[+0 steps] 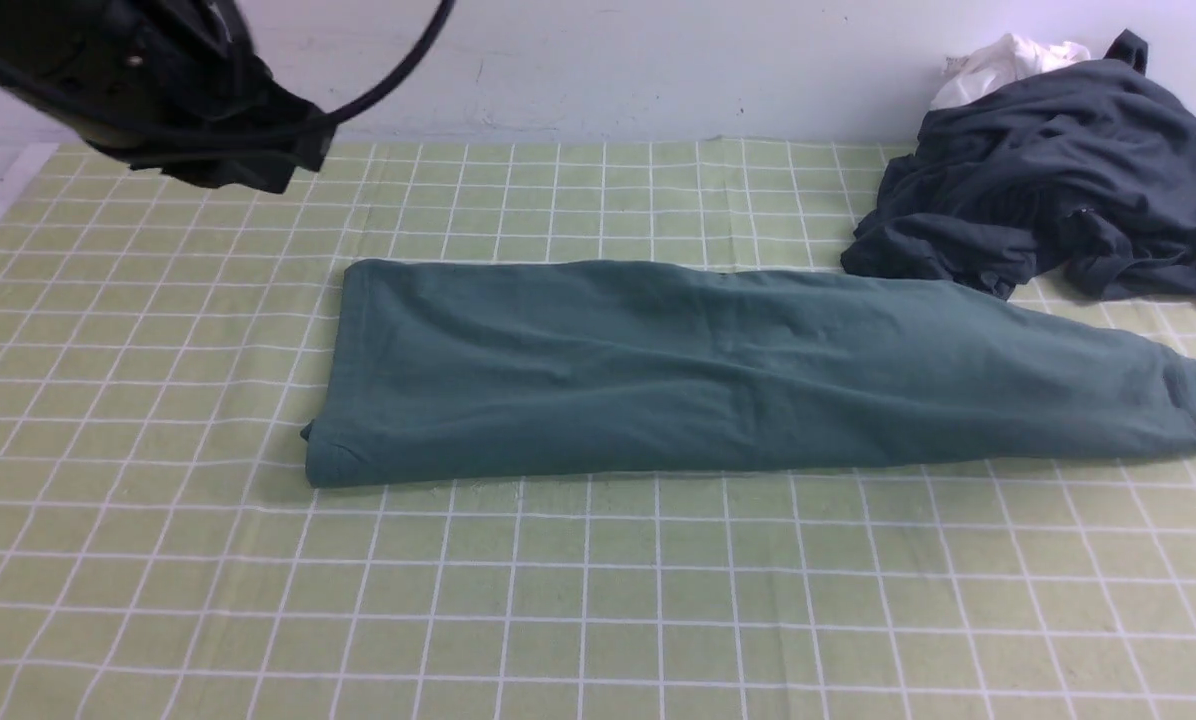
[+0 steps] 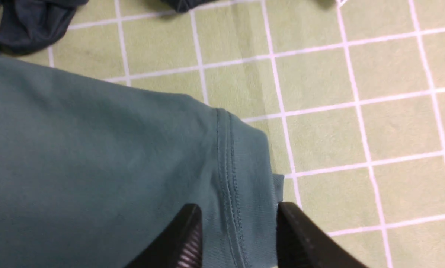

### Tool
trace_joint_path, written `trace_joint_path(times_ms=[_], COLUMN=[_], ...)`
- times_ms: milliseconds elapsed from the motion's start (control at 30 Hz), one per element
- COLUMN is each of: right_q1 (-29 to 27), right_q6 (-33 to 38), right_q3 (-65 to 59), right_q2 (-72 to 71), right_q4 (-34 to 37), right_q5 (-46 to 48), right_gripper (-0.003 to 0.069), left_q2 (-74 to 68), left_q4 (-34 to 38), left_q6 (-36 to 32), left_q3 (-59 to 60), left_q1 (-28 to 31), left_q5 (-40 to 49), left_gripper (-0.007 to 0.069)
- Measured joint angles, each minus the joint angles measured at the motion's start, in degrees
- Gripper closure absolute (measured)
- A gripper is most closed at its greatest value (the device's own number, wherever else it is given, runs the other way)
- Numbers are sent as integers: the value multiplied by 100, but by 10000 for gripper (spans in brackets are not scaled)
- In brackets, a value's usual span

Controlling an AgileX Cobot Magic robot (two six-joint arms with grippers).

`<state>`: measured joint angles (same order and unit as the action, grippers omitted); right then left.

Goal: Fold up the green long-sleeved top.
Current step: Use the right arm to clamp the right edge of the fabric, then use the right arm to drag the right edge of the fabric to the left and folds it over the left edge

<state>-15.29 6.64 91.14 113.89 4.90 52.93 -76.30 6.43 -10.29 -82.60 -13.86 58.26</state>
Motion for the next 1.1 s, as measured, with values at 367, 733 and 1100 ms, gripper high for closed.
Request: trace_joint_path(times_ms=[367, 733, 1100], right_q1=[-20, -33, 181], right_q6=[-266, 140, -533], right_q3=[-8, -12, 606], right_q2=[989, 339, -1155], right_q4=[344, -86, -775], right_q5=[25, 260, 744], right_gripper=[214, 646, 648], left_q2=[3276, 4318, 4318], left_q4=[-778, -2975, -3225], left_q6=[-108, 2271, 3478], left_q3=[3110, 5106, 5467], left_q1=[0, 0, 0], left_q5=[-732, -958, -2015], left_gripper=[535, 535, 535])
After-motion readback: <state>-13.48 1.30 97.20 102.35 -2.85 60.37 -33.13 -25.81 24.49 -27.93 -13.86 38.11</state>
